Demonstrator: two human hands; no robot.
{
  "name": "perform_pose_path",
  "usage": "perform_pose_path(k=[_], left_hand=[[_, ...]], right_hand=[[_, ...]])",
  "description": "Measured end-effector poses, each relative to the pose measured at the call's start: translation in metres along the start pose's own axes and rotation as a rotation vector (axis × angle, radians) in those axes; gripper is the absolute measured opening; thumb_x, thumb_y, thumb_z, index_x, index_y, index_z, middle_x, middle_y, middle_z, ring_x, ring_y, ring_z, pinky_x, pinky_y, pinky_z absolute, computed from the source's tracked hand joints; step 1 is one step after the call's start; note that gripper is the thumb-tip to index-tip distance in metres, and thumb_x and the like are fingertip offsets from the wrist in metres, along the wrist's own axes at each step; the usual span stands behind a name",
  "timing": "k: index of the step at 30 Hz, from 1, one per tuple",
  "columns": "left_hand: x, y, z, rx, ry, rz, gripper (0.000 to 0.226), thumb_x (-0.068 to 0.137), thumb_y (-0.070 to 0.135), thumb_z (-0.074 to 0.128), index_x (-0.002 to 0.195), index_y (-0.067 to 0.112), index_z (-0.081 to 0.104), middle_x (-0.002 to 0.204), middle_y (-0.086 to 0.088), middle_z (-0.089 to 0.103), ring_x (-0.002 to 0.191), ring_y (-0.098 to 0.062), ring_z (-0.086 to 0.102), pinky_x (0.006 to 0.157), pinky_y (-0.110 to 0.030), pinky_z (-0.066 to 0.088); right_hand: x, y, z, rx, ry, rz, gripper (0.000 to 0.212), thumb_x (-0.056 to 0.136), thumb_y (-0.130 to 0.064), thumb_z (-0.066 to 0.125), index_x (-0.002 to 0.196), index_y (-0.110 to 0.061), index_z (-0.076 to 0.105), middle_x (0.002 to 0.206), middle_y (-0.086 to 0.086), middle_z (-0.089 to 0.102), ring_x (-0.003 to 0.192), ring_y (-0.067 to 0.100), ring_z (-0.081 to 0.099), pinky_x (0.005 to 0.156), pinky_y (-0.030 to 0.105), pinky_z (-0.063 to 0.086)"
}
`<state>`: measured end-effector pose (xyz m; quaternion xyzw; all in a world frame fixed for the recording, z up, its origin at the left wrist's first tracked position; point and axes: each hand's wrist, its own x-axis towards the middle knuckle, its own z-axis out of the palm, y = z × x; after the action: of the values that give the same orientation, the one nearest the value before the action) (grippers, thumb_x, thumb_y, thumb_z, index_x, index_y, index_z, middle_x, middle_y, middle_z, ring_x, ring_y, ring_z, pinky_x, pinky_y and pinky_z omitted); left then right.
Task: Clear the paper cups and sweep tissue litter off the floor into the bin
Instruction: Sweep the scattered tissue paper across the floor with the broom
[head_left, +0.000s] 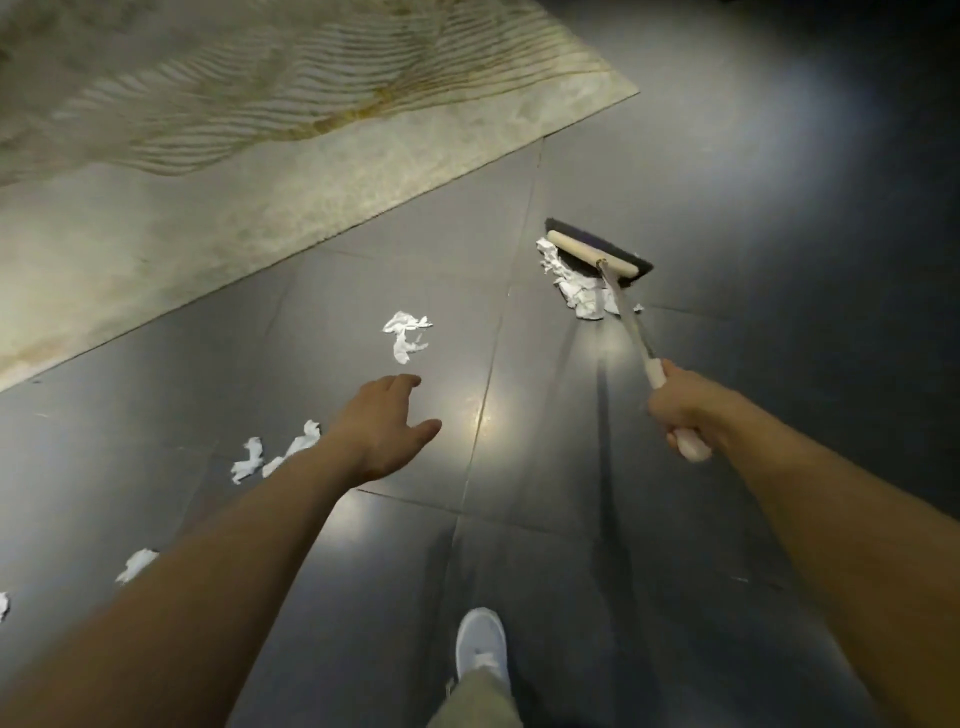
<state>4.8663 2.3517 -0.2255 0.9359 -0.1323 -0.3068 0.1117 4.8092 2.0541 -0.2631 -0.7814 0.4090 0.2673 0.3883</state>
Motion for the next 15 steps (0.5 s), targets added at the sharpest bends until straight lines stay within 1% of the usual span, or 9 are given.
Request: perform_pose_path(k=[2,4,6,10,12,15], left_hand=[[0.002,-0.007,0.0,0.019,0.01,-0.004,0.064,0.093,0.04,0.052,0.146,0.014,0.028,0.15,-0.008,0.033,0.136,-0.025,0.033,0.11,-0.037,0.028],[-0.004,-0.009,0.003,0.017,0.0,0.004,0.063,0.093,0.04,0.052,0.146,0.013,0.029,0.149,-0.009,0.035,0.135,-0.026,0.034,0.11,-0.036,0.029],[-0.016,-0.009,0.008,0.003,-0.009,0.033,0.063,0.093,0.039,0.052,0.146,0.012,0.029,0.149,-0.009,0.034,0.136,-0.025,0.033,0.11,-0.035,0.028],[-0.061,-0.014,0.023,-0.032,0.01,0.067,0.063,0.094,0.038,0.051,0.146,0.012,0.028,0.15,-0.009,0.033,0.137,-0.025,0.031,0.11,-0.033,0.025],[-0.09,-0.022,0.034,-0.036,0.021,0.082,0.063,0.094,0.038,0.051,0.146,0.011,0.028,0.15,-0.01,0.034,0.136,-0.025,0.032,0.109,-0.032,0.025],[-0.141,-0.036,0.05,-0.021,0.019,0.076,0.064,0.093,0.038,0.052,0.146,0.011,0.028,0.149,-0.01,0.034,0.137,-0.025,0.032,0.11,-0.033,0.026]], right_hand=[[-0.006,0.005,0.017,-0.084,-0.04,0.016,0.064,0.089,0.005,0.045,0.145,-0.015,0.021,0.083,0.018,0.047,0.06,0.024,0.051,0.038,0.026,0.041],[-0.018,0.01,0.027,-0.131,-0.051,0.017,0.069,0.086,0.007,0.044,0.146,-0.017,0.019,0.081,0.017,0.046,0.058,0.023,0.05,0.035,0.022,0.039],[-0.036,0.016,0.036,-0.141,-0.063,0.015,0.072,0.085,0.008,0.043,0.147,-0.019,0.018,0.081,0.017,0.047,0.059,0.023,0.049,0.037,0.024,0.04],[-0.106,0.036,0.069,-0.126,-0.093,-0.004,0.067,0.089,0.002,0.039,0.148,-0.02,0.016,0.079,0.014,0.047,0.057,0.02,0.047,0.04,0.026,0.039],[-0.15,0.049,0.091,-0.106,-0.132,-0.021,0.065,0.09,0.0,0.038,0.148,-0.02,0.017,0.078,0.012,0.045,0.058,0.02,0.047,0.044,0.028,0.04],[-0.212,0.074,0.126,-0.1,-0.184,-0.031,0.069,0.089,-0.001,0.039,0.149,-0.023,0.013,0.082,0.013,0.045,0.06,0.02,0.048,0.043,0.028,0.037]])
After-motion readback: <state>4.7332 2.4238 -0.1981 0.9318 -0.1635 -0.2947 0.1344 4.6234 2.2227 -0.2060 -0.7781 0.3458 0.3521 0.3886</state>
